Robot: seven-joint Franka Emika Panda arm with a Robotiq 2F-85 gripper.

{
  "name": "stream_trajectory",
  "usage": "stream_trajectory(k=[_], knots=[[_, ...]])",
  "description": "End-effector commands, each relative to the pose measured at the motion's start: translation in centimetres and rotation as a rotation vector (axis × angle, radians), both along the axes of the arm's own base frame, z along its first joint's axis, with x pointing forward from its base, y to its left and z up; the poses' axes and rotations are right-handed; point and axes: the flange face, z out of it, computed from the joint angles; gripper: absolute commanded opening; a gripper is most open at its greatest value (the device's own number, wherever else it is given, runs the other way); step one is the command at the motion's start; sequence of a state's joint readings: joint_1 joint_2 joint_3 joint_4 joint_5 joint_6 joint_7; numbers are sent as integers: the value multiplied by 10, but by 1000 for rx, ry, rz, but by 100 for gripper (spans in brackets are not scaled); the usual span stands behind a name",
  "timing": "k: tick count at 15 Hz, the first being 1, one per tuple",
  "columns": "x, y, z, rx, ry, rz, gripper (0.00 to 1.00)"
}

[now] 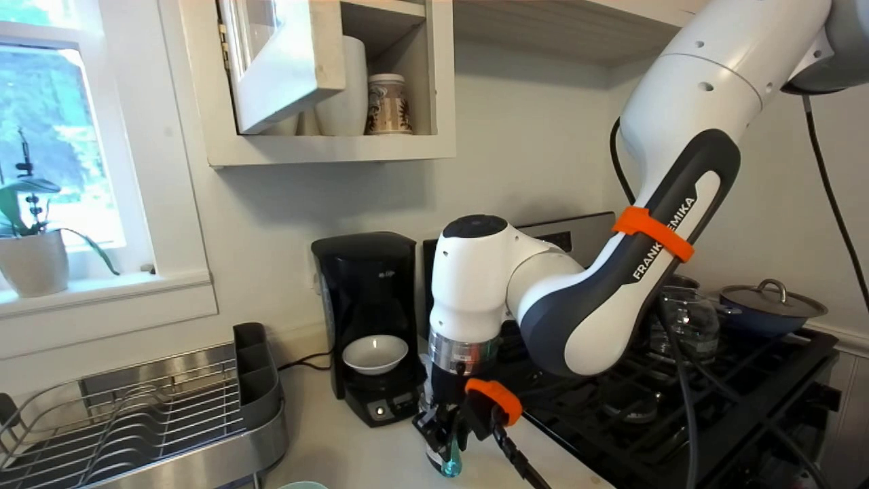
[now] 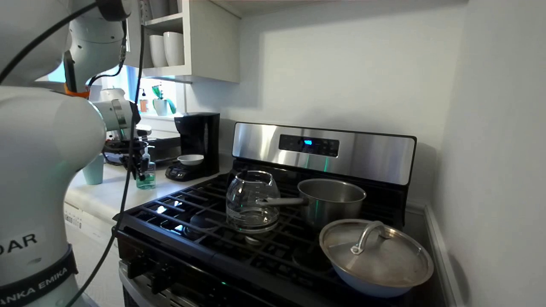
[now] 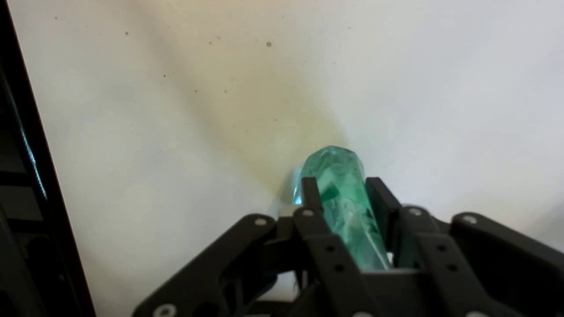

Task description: Slide the soap bottle a little forward on the kitchen counter

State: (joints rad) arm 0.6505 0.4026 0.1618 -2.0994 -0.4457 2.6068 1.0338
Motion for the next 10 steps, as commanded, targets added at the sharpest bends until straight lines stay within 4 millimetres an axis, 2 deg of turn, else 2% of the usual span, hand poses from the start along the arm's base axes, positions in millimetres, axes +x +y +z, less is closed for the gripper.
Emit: stream_trajectory(k=[1,2,3,10], knots=[[2,4,3,-8,-13,-14,51],[3,4,4,-8,-17,-17,48],[3,3,4,-10,-17,-23,49],[-2,4,6,-14,10,-28,98]])
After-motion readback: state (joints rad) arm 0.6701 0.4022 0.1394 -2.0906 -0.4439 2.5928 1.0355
